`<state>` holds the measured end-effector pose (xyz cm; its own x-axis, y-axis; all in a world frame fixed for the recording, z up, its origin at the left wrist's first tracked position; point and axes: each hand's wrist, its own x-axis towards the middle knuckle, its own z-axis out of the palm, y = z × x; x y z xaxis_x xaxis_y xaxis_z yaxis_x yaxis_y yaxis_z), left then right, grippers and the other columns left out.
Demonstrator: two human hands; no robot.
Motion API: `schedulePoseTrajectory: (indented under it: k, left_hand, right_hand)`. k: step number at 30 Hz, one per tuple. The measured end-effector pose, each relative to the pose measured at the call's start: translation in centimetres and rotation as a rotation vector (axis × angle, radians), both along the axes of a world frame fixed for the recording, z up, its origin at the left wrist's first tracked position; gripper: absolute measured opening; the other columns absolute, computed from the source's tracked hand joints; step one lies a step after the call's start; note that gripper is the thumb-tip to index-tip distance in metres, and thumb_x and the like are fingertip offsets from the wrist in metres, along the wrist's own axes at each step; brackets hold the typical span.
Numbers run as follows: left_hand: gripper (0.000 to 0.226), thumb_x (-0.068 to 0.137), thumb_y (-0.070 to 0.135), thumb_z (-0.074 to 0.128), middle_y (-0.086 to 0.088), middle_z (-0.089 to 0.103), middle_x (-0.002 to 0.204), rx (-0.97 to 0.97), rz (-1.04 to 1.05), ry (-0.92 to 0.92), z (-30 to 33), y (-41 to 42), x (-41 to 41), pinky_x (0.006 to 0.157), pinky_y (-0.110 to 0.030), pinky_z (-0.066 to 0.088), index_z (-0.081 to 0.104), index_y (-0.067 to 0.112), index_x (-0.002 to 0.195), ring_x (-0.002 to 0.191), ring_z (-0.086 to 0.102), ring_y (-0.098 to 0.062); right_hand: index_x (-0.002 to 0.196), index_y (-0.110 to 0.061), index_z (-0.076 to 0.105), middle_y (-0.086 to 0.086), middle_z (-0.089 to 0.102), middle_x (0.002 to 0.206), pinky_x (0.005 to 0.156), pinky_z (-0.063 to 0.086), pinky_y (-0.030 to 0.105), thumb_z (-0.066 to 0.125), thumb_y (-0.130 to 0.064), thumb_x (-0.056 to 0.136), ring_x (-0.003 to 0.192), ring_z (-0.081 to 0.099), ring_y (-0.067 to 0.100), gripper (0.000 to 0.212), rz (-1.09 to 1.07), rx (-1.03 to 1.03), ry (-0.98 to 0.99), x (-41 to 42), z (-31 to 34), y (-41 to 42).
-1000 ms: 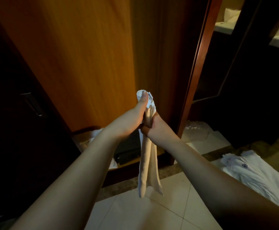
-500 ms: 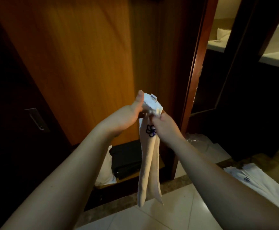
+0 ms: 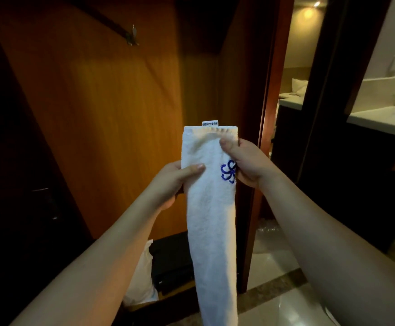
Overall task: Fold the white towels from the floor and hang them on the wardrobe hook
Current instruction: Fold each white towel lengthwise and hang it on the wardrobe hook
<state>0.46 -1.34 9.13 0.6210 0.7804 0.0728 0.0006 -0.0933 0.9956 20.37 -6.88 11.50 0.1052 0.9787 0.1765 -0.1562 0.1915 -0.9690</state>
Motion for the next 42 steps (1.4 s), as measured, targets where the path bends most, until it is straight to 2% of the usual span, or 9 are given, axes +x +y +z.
schedulePoseTrajectory:
  k: [2,5,10,13,16,23,28,39,42]
  left_hand:
    - [0.040,0.081,0.037,0.080,-0.009,0.077,0.108,0.001,0.003,-0.033,1.1,-0.3,0.4,0.077,-0.035,0.061,0.070,0.009,0.108,0.100,0.074,-0.028]
    - [0.026,0.089,0.025,0.073,-0.010,0.077,0.106,-0.029,0.055,-0.114,2.9,-0.9,0.9,0.083,-0.038,0.062,0.071,0.006,0.107,0.097,0.075,-0.028]
    - [0.014,0.093,0.018,0.070,-0.010,0.078,0.098,-0.094,0.228,-0.170,5.7,-0.8,1.4,0.085,-0.042,0.061,0.069,0.008,0.103,0.093,0.075,-0.030]
    - [0.018,0.093,0.016,0.070,-0.013,0.077,0.103,-0.100,0.246,-0.191,6.3,0.0,1.4,0.090,-0.044,0.060,0.069,0.005,0.107,0.099,0.073,-0.031]
    - [0.027,0.092,0.019,0.072,-0.014,0.076,0.107,-0.134,0.236,-0.208,6.7,1.1,1.3,0.091,-0.047,0.059,0.067,0.003,0.114,0.100,0.074,-0.031]
    - [0.037,0.087,0.023,0.076,-0.013,0.077,0.106,-0.213,0.211,-0.278,6.8,2.2,1.0,0.074,-0.042,0.061,0.064,0.004,0.116,0.096,0.075,-0.030]
    - [0.043,0.087,0.027,0.075,-0.013,0.076,0.109,-0.231,0.179,-0.281,7.3,2.0,1.5,0.073,-0.042,0.062,0.063,0.004,0.121,0.098,0.075,-0.029]
    - [0.029,0.090,0.021,0.073,-0.011,0.078,0.093,-0.300,0.232,-0.226,9.7,2.7,3.9,0.065,-0.049,0.063,0.062,0.013,0.115,0.082,0.077,-0.030]
    - [0.031,0.091,0.019,0.073,-0.013,0.078,0.092,-0.312,0.256,-0.212,10.0,3.5,4.2,0.060,-0.050,0.062,0.060,0.012,0.118,0.080,0.077,-0.032]
  right_hand:
    - [0.121,-0.009,0.065,0.014,0.073,0.120,0.089,0.059,0.040,0.082,-0.055,0.068,0.114,0.069,0.029,0.073,0.043,-0.013,0.060,0.7,-0.3,0.1]
    - [0.115,-0.022,0.077,0.006,0.073,0.124,0.086,0.059,0.034,0.089,-0.069,0.052,0.117,0.068,0.022,0.079,0.168,-0.047,0.125,1.8,-2.6,0.2]
    - [0.125,-0.012,0.065,0.007,0.073,0.122,0.090,0.057,0.033,0.094,-0.047,0.059,0.116,0.068,0.022,0.080,0.281,-0.118,-0.060,1.5,-6.0,-0.3]
    - [0.126,-0.011,0.062,0.005,0.074,0.118,0.095,0.057,0.039,0.089,-0.042,0.060,0.110,0.071,0.022,0.078,0.147,-0.123,-0.202,0.4,-6.1,0.1]
    - [0.129,-0.014,0.058,0.004,0.074,0.118,0.091,0.059,0.037,0.086,-0.044,0.062,0.109,0.072,0.023,0.079,0.074,-0.035,-0.159,-0.2,-6.2,0.3]
    - [0.131,-0.013,0.057,0.011,0.072,0.123,0.098,0.055,0.048,0.095,-0.062,0.044,0.114,0.069,0.030,0.107,0.043,0.037,-0.137,-0.7,-5.5,0.0]
    - [0.119,-0.012,0.063,0.004,0.077,0.110,0.084,0.059,0.034,0.093,-0.070,0.037,0.106,0.073,0.023,0.105,0.164,-0.070,-0.199,0.8,-4.0,-0.4]
    - [0.130,-0.005,0.060,0.015,0.069,0.127,0.096,0.056,0.042,0.103,-0.031,0.048,0.118,0.067,0.030,0.096,0.415,-0.330,0.031,1.5,-7.7,-2.0]
    - [0.127,-0.009,0.062,0.014,0.072,0.121,0.088,0.059,0.041,0.104,-0.026,0.045,0.112,0.070,0.029,0.093,0.463,-0.376,0.072,0.8,-8.3,-2.6]
